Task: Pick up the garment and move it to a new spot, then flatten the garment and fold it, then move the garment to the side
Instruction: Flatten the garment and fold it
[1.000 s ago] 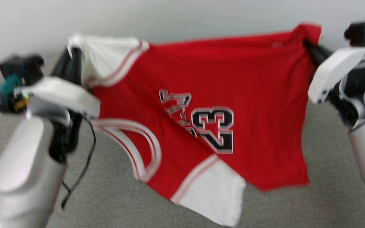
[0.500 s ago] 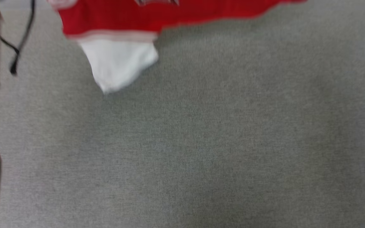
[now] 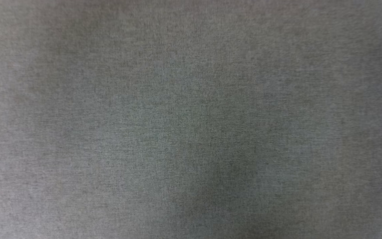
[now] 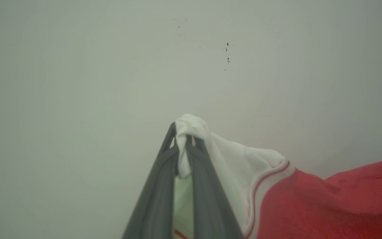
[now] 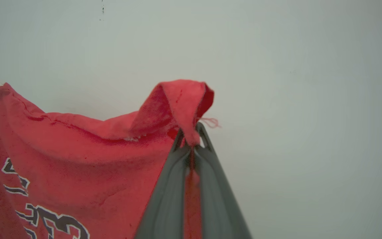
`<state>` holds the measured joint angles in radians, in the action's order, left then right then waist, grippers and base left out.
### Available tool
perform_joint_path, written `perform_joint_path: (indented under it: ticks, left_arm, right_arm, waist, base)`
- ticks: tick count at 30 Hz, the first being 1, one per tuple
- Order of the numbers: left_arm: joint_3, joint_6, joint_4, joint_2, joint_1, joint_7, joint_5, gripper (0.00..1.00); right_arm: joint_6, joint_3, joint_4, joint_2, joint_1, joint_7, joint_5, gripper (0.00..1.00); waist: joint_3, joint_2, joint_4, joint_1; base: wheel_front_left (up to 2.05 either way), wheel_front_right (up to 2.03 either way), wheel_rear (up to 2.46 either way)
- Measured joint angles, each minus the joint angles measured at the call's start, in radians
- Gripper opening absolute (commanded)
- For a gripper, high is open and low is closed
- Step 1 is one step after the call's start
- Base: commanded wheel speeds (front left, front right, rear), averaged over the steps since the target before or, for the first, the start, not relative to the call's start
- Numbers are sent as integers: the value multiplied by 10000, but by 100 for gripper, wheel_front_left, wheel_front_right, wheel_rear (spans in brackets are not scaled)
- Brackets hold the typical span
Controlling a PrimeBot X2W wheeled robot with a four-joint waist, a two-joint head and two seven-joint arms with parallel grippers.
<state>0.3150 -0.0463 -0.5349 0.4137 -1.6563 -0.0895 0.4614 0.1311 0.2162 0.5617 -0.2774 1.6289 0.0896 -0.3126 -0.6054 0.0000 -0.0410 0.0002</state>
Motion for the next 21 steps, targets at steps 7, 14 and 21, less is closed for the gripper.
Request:
perform_joint_path:
  ticks: [7, 14, 21]
  left_arm:
    - [25, 0, -897, -378, -29, -207, 198, 0]
    - [-44, 458, -2265, -974, 1153, -917, 869, 0]
    - [-222, 1020, -2993, -1220, 3098, -1436, 1452, 0]
  right_arm:
    - [0, 552, 1158, 307, 525, -535, -245, 0]
    - [0, 1164, 2623, 401, -124, -1041, -800, 0]
    - [0, 1762, 3053, 288, -2078, -1570, -1595, 0]
  waist:
    - [-778, 0, 161, 0]
    - [-667, 0, 377, -1]
    - [240, 0, 473, -1]
  base:
    - [0, 0, 0]
    - [0, 0, 0]
    - [0, 0, 0]
